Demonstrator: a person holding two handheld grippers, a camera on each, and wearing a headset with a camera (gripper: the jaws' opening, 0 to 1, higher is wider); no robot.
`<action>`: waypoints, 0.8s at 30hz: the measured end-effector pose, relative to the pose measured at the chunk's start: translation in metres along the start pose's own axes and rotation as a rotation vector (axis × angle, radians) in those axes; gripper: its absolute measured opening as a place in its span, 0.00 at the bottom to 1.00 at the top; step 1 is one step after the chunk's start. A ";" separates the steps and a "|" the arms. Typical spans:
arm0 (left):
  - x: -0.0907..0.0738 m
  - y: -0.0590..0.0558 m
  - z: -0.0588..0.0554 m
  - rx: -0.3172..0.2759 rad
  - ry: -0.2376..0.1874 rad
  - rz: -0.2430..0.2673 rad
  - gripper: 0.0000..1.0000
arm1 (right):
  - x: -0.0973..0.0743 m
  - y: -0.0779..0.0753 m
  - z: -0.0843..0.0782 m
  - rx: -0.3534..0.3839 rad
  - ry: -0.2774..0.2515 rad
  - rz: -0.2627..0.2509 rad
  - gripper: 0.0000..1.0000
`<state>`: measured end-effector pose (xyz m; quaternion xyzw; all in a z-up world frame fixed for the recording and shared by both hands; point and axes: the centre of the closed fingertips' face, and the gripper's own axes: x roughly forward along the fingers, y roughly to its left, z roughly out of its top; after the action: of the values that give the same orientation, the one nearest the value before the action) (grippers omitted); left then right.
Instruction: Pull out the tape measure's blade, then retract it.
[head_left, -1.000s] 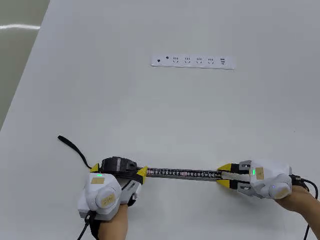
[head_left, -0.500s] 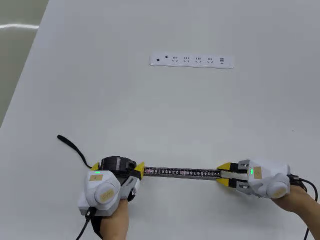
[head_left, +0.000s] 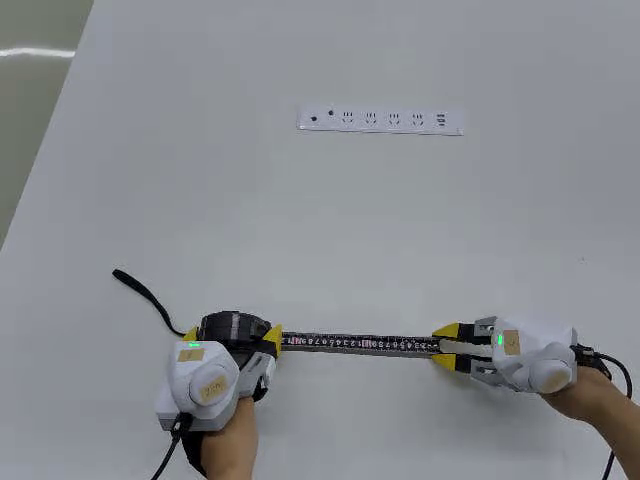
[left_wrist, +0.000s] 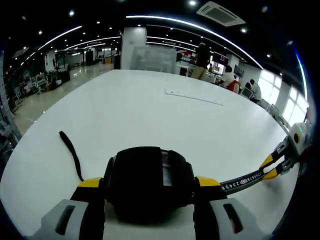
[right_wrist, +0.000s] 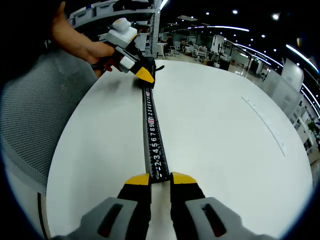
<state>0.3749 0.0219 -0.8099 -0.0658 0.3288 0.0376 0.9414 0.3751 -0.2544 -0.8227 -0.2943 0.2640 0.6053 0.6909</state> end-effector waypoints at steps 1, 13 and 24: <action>0.000 0.000 0.000 0.002 -0.002 0.000 0.69 | 0.000 0.000 0.000 0.000 0.000 0.000 0.12; -0.001 0.001 0.001 0.008 0.001 0.003 0.66 | -0.001 0.000 0.001 -0.017 0.018 0.003 0.11; -0.001 0.001 0.001 0.006 0.002 -0.005 0.64 | 0.000 0.001 0.000 -0.018 0.028 0.002 0.11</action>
<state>0.3740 0.0227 -0.8086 -0.0637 0.3298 0.0341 0.9413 0.3745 -0.2548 -0.8229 -0.3088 0.2684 0.6040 0.6839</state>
